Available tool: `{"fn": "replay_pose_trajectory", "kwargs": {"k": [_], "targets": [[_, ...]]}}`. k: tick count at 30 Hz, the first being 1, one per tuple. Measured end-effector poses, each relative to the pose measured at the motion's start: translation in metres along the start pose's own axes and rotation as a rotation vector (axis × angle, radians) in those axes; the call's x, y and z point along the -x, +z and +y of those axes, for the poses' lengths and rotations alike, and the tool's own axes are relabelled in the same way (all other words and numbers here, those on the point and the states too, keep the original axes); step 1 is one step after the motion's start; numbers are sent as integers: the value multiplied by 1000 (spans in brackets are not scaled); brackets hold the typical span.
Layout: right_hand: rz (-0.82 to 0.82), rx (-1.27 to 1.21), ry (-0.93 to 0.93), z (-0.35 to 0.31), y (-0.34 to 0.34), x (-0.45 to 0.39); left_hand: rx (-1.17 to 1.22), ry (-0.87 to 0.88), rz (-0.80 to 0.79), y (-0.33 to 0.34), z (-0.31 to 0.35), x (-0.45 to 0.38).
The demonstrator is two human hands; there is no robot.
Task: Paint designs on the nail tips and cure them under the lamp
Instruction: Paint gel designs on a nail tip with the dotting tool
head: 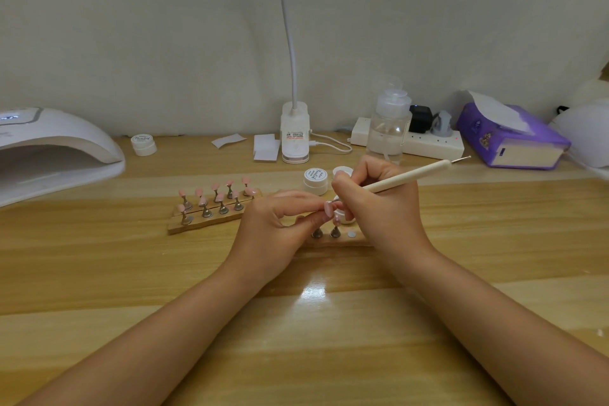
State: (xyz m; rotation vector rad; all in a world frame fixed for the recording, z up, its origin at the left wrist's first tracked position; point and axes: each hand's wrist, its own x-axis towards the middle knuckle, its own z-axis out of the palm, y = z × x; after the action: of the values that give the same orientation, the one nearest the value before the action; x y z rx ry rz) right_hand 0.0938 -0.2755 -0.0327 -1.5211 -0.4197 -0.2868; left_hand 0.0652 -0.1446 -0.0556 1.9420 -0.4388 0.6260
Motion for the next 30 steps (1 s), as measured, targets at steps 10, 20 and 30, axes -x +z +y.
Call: {"fn": "replay_pose_trajectory", "kwargs": {"k": [10,20,30], "targets": [[5,15,3,0,0,0,8,9,0,0,0,0],[28,37,14,0,0,0,18,4,4,1,-3,0],[25,56,6,1,1,0,32,-2,4,0,-3,0]]}}
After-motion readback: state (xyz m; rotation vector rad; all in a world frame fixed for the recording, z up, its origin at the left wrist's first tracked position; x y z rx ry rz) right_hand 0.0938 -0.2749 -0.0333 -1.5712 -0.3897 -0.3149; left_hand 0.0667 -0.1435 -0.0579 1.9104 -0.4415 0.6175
